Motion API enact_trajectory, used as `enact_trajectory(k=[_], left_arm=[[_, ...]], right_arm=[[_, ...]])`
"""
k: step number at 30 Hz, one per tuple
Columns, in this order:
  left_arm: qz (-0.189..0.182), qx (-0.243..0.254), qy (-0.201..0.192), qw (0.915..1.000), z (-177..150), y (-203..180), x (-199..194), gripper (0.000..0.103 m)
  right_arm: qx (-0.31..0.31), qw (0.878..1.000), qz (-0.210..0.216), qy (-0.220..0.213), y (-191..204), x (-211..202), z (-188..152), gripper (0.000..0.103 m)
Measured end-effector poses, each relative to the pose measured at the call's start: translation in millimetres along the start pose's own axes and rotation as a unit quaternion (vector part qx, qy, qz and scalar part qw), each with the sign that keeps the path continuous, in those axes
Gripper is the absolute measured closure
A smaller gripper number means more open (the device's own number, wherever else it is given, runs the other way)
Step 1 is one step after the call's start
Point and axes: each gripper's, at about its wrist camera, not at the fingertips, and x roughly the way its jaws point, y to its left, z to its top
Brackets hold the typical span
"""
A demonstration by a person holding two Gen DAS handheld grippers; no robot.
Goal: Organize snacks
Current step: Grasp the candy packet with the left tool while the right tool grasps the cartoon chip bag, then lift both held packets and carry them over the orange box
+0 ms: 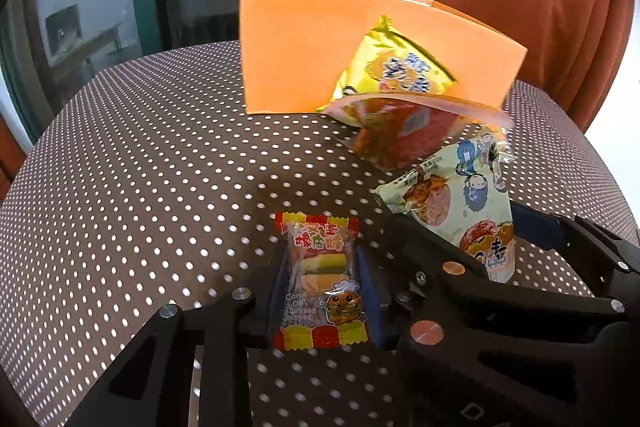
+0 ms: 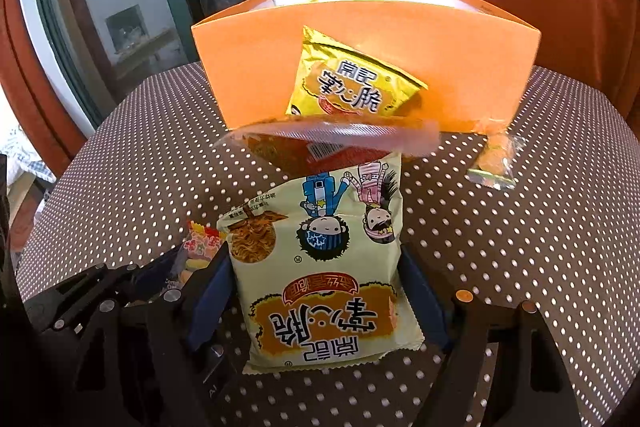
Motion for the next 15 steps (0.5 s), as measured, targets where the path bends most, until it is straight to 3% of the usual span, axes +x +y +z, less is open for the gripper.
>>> enact_trajectory(k=[15], left_arm=[[-0.014,0.021,-0.044,0.9987,6.2,-40.6,-43.2,0.071]], right_arm=[[0.015,0.999,-0.005,-0.045,-32.4,-52.9,-3.7,0.022]])
